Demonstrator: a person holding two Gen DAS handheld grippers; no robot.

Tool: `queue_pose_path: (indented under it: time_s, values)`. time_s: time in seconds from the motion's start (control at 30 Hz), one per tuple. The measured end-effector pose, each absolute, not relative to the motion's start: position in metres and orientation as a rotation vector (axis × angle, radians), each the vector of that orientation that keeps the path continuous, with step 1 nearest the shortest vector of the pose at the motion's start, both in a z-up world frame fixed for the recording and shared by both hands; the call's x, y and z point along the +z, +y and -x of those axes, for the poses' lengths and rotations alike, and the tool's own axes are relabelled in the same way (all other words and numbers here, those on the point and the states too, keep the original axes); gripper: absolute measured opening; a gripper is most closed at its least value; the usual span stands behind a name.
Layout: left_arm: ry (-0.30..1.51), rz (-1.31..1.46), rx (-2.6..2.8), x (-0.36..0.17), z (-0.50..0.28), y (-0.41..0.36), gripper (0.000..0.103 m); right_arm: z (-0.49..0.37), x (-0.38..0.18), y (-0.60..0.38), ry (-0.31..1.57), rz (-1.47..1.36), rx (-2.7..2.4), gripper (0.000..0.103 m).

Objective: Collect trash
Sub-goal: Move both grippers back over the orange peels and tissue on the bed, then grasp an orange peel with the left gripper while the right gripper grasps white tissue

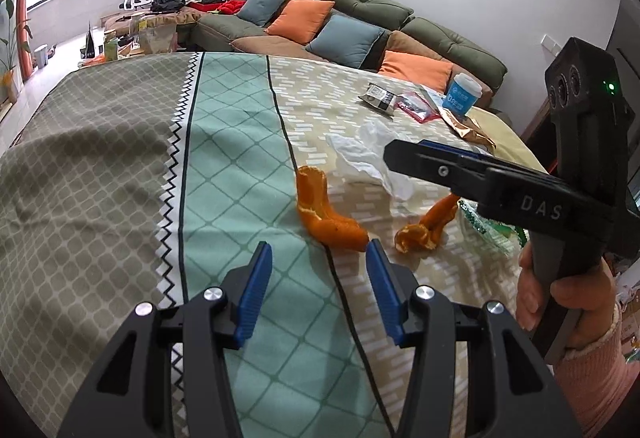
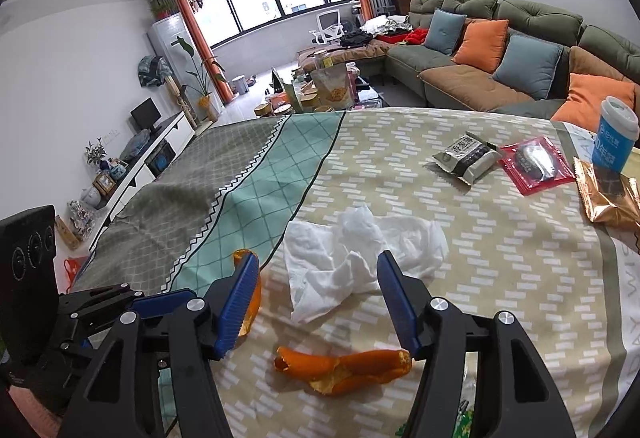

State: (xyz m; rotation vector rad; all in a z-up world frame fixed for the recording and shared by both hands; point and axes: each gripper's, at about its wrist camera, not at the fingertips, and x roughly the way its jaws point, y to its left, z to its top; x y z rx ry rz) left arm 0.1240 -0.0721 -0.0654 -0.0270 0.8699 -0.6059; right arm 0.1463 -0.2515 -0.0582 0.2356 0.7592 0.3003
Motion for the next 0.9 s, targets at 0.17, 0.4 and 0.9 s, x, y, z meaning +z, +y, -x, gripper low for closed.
queue_pose_path:
  time_s: [0.17, 0.4, 0.9]
  values:
    - [0.872, 0.014, -0.606, -0.064, -0.127, -0.080, 0.050, -0.147, -0.058, -0.251, 0.761, -0.235, 0.299, 0.062]
    - [0.890, 0.008, -0.599, -0.067, -0.131, -0.086, 0.050, -0.152, -0.062, -0.252, 0.767, -0.236, 0.293, 0.062]
    - [0.917, 0.078, -0.612, -0.066, -0.145, -0.081, 0.048, -0.168, -0.078, -0.248, 0.823, -0.226, 0.288, 0.050]
